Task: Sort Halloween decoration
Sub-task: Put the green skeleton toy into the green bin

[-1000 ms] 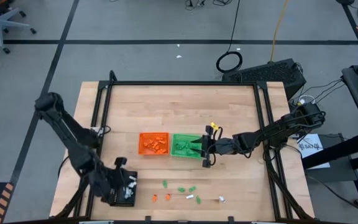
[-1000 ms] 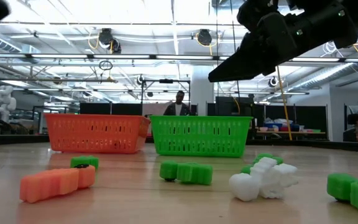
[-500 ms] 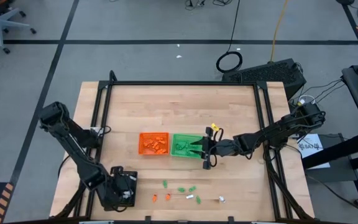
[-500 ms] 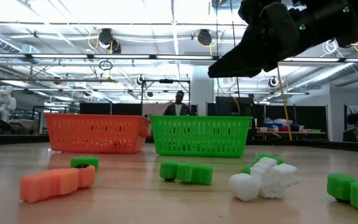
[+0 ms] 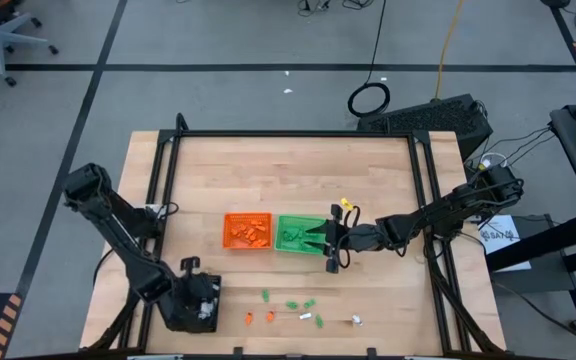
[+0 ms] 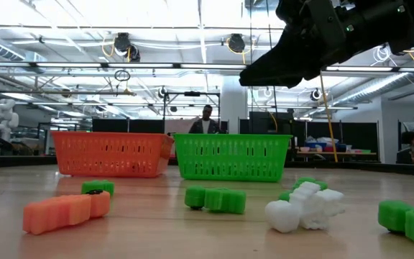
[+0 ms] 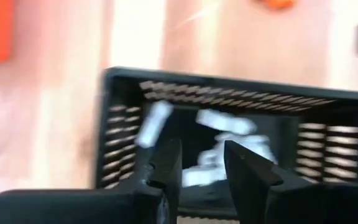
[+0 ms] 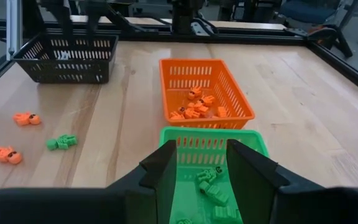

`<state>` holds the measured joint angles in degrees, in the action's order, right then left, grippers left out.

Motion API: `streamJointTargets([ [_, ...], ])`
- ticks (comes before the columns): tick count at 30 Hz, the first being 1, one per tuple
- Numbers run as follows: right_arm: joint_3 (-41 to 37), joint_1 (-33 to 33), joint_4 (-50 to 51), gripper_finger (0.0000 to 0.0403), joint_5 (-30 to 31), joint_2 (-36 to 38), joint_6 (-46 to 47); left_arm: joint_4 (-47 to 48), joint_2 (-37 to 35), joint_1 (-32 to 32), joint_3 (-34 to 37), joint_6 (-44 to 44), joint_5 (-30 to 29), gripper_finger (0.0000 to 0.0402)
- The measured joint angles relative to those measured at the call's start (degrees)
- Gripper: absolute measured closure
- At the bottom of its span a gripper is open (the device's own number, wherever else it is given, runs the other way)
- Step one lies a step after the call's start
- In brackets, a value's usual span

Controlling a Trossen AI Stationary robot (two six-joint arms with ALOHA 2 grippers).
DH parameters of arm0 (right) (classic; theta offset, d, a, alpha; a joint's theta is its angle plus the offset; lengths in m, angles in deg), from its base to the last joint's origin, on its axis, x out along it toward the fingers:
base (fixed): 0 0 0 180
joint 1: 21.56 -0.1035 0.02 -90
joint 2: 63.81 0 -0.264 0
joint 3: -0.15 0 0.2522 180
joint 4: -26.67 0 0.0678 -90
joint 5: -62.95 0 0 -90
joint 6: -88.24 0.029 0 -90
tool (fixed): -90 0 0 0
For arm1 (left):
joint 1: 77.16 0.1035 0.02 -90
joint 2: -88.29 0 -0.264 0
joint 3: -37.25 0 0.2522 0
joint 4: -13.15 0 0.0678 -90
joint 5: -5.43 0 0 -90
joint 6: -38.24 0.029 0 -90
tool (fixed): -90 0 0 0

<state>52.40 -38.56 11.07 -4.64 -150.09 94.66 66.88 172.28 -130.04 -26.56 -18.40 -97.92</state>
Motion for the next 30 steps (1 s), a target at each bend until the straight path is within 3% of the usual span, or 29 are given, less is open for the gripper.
streamJointTargets([
  [8,0.0,-0.1,0.0,0.0275,-0.2,0.0,0.6,6.6,-2.7,3.6,0.0,1.8,1.5,0.0274],
  [11,0.4,-0.8,1.0,0.0275,-7.0,0.0,2.3,7.1,-5.0,4.2,-0.4,5.9,0.4,0.0274],
  [13,1.5,-1.8,3.5,0.0275,-13.6,0.0,3.9,6.9,-6.6,4.5,-1.1,9.0,-2.5,0.0274],
  [15,3.3,-3.5,8.8,0.0275,-16.3,0.0,6.5,6.8,-7.8,4.8,-1.4,12.5,-7.0,0.0274],
  [20,11.0,-9.5,29.0,0.0275,-15.4,0.0,13.4,6.6,-8.7,5.5,-1.5,19.9,-21.7,0.0274],
  [23,15.1,-12.8,34.0,0.0275,-13.1,0.0,15.1,6.2,-8.7,6.4,-1.5,21.7,-29.5,0.0274],
  [30,18.1,-16.2,34.1,0.0271,-11.9,-4.7,18.3,1.1,-8.7,8.1,-1.2,23.7,-33.1,0.0274],
])
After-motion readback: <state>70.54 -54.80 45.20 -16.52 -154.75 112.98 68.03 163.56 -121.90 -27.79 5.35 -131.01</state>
